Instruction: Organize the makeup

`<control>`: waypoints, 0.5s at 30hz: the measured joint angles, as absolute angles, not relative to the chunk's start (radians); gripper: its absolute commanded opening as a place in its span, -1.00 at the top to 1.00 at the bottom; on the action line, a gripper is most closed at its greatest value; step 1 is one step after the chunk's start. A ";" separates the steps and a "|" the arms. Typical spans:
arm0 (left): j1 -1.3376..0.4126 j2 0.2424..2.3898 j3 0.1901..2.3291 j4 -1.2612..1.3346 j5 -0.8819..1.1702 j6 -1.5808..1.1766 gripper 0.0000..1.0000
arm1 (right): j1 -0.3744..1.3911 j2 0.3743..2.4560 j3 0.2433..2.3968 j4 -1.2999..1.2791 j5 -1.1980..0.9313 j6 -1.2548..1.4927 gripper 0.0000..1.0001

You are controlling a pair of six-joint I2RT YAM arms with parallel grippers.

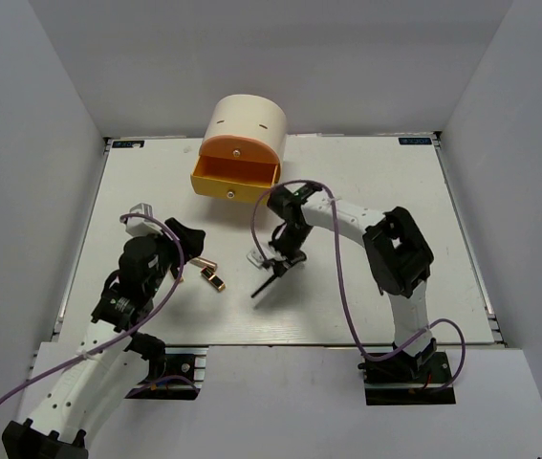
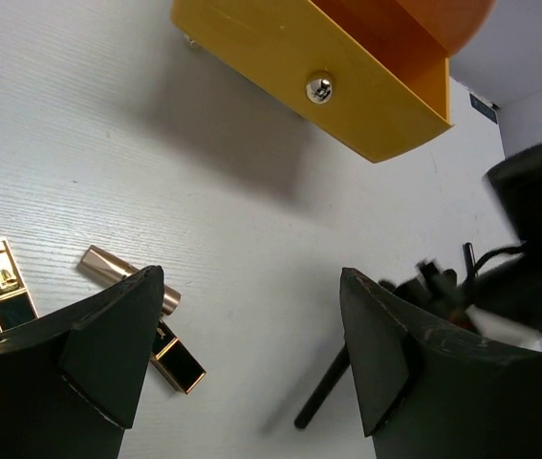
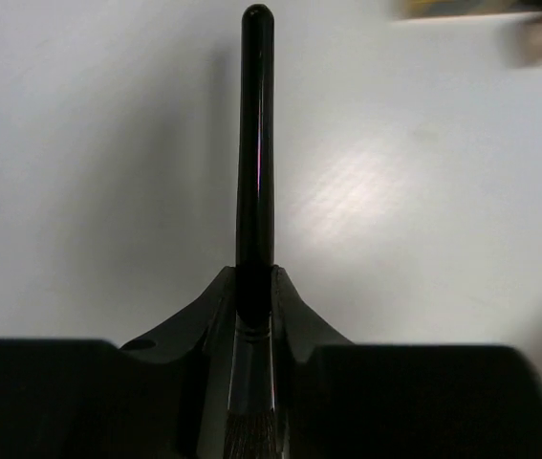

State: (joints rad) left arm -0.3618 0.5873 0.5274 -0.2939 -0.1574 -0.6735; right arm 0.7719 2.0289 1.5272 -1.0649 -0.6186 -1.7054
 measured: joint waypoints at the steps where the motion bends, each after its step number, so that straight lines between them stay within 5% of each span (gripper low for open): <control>1: -0.362 0.583 0.526 -0.293 -0.158 -0.673 -0.67 | 0.767 2.023 1.569 -1.055 -0.637 -1.649 1.00; 15: -0.362 0.542 0.514 -0.292 -0.162 -0.675 -0.67 | 0.753 1.823 1.785 -0.368 -0.575 -0.779 1.00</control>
State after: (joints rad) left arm -0.3618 0.5415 0.5140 -0.2916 -0.1619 -0.6746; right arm 0.7528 1.8233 1.7855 -0.3676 -0.5755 -0.7792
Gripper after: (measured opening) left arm 0.837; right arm 0.220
